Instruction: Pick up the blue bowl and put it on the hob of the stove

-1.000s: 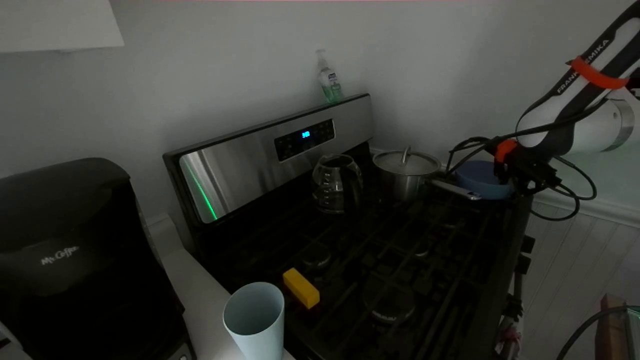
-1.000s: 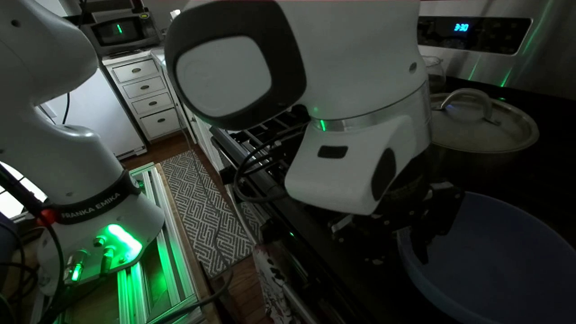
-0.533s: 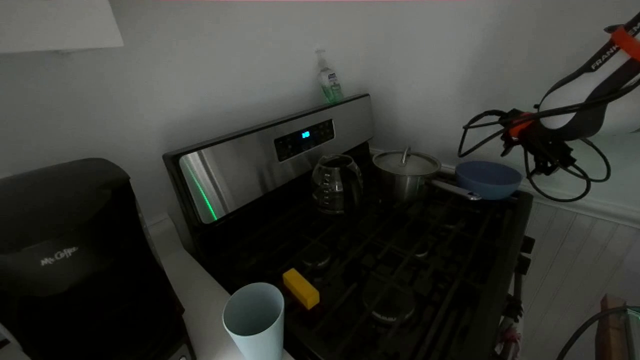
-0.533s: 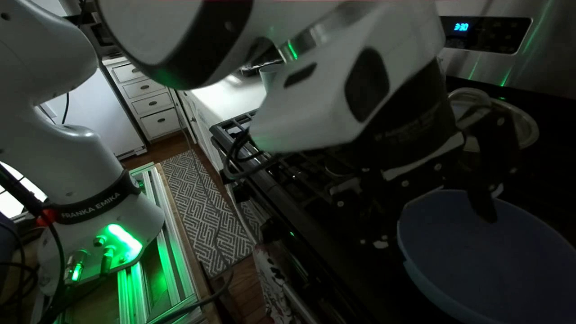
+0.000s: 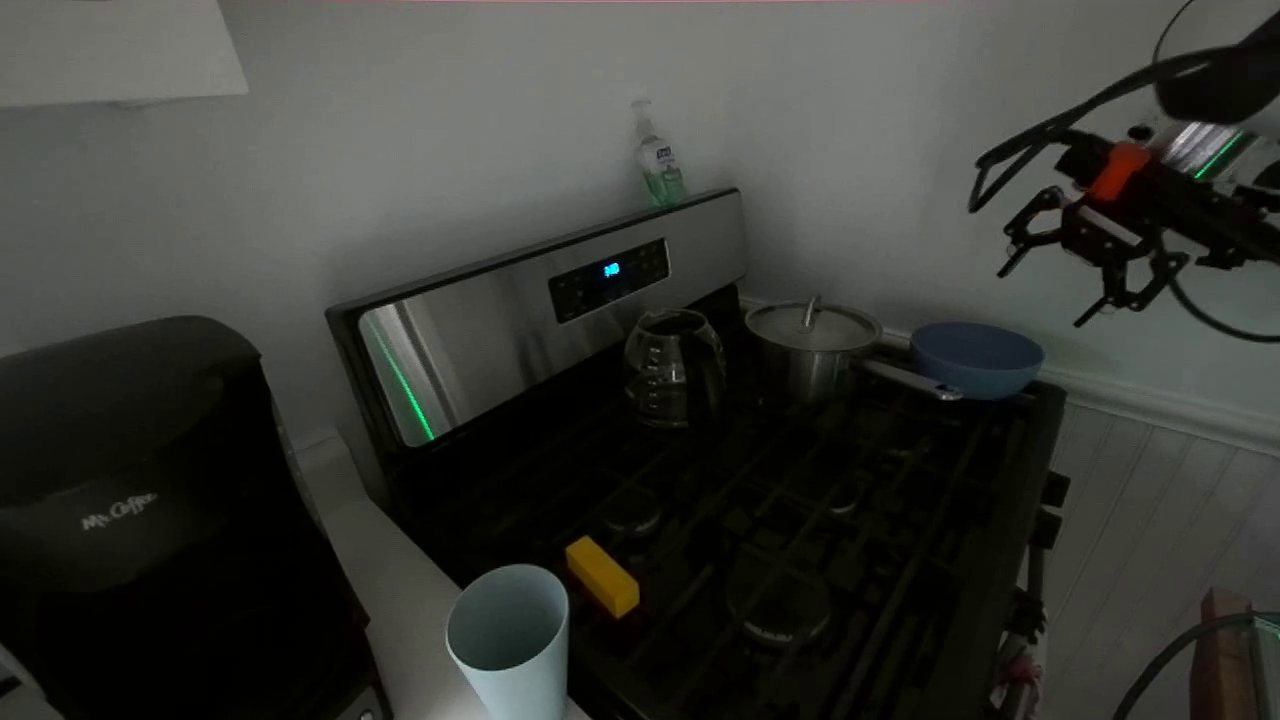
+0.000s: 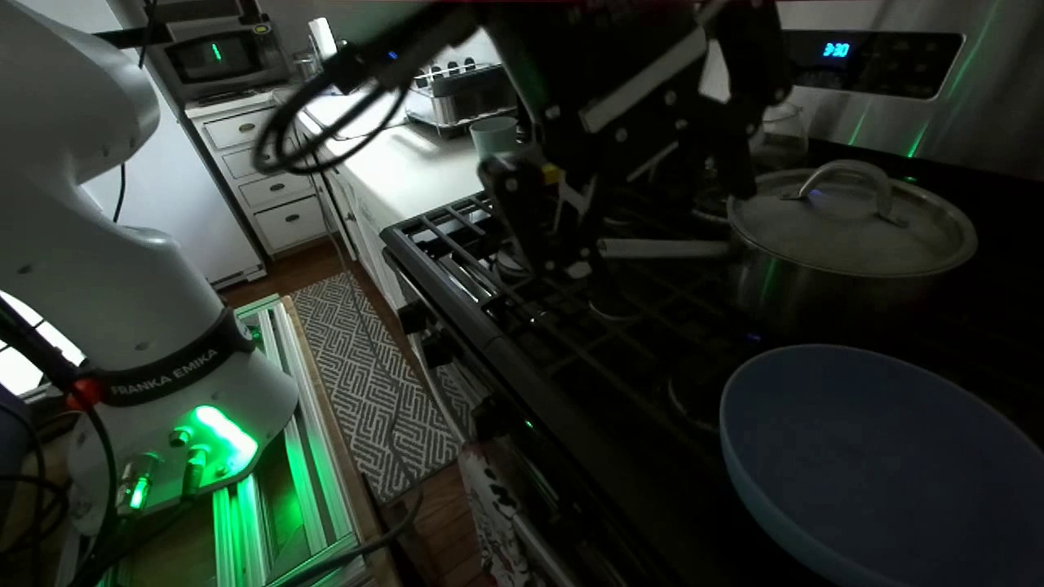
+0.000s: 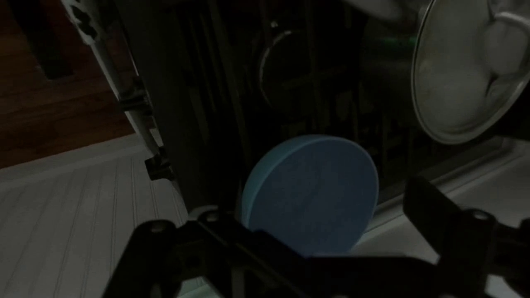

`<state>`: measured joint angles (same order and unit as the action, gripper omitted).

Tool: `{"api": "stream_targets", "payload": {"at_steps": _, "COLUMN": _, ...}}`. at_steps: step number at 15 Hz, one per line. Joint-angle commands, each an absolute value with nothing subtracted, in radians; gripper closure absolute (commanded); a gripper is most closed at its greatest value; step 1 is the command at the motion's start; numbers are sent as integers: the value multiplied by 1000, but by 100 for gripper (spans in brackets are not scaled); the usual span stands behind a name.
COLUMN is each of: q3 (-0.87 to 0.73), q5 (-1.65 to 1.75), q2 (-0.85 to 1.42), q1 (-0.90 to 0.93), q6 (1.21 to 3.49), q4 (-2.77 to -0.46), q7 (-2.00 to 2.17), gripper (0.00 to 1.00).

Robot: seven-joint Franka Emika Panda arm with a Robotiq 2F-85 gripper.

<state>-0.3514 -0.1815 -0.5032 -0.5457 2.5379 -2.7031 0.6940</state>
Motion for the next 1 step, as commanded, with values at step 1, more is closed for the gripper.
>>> {"api": "stream_targets", "payload": {"at_steps": 1, "q3": -335, "q5": -203, "q2": -534, "q1": -578, "q6": 2504, "q4": -2701, "q7": 662, "gripper": 0}}
